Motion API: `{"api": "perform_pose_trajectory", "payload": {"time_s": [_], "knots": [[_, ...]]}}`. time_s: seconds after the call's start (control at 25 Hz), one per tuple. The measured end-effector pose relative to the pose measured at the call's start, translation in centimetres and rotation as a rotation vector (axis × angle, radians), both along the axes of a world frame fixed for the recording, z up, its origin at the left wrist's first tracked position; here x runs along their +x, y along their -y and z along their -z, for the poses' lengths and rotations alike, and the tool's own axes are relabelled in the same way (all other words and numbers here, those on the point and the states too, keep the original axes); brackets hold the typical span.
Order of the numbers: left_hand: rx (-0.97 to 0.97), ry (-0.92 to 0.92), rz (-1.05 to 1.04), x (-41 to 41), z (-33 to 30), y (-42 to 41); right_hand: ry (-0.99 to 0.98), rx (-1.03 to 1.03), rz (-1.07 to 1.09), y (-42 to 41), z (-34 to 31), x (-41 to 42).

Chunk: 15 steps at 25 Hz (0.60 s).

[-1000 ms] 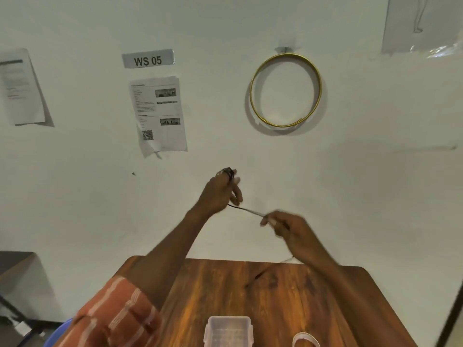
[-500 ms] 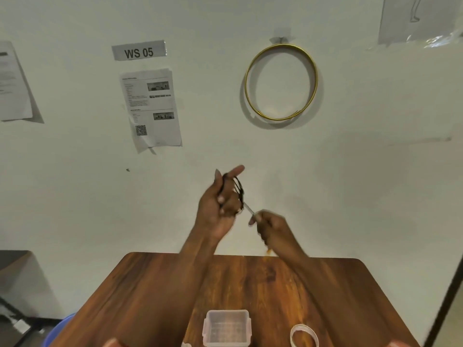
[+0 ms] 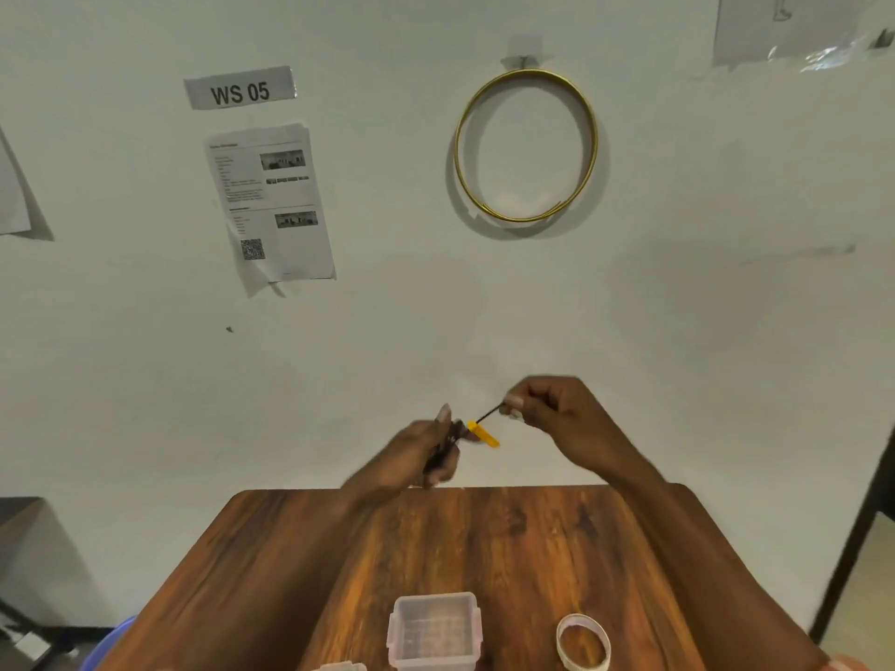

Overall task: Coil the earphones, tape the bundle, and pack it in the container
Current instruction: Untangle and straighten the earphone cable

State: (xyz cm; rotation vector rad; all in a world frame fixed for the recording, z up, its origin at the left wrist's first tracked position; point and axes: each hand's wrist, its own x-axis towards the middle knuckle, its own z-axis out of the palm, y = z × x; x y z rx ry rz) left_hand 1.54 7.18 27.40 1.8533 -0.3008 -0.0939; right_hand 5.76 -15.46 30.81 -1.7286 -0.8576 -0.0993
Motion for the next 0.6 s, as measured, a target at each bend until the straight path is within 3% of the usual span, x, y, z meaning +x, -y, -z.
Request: {"api": "perform_pose_trajectory", "payload": {"time_s": [0.16,0.24,0.32,0.4,0.48,0.56,0.6], "knots": [[-0.554,-0.121,0.449,-2.5,-0.3,3.6,-0.01,0.054,0.063,-1.3,0.1,2.1],[-0.722,0.022,0.359,-1.8,-2.4,4.1,-0.145,0.096,0.063,-2.4,3.1,1.8],[-0.726,0.198,0.01,0.2,-4.4,3.3,-0.21,0.017,0.001,-3.2,6.4,0.2],[-0.59,0.321,-0.323,2.2,-5.3,2.4,-0.252,-0.088,-0.083,-3.5,8.5,-1.8],[-0.211,0.437,-0.544,3.1,-4.5,1.7,-0.219,-0.215,-0.129,-3.4,8.4,-3.5],[0.301,0.418,-0.53,3.3,-1.9,1.0,-0.104,-0.309,-0.124,-2.7,6.5,-4.0],[0.424,0.338,-0.441,3.1,-0.5,0.9,-0.013,-0.341,-0.076,-2.0,5.3,-3.7]]}}
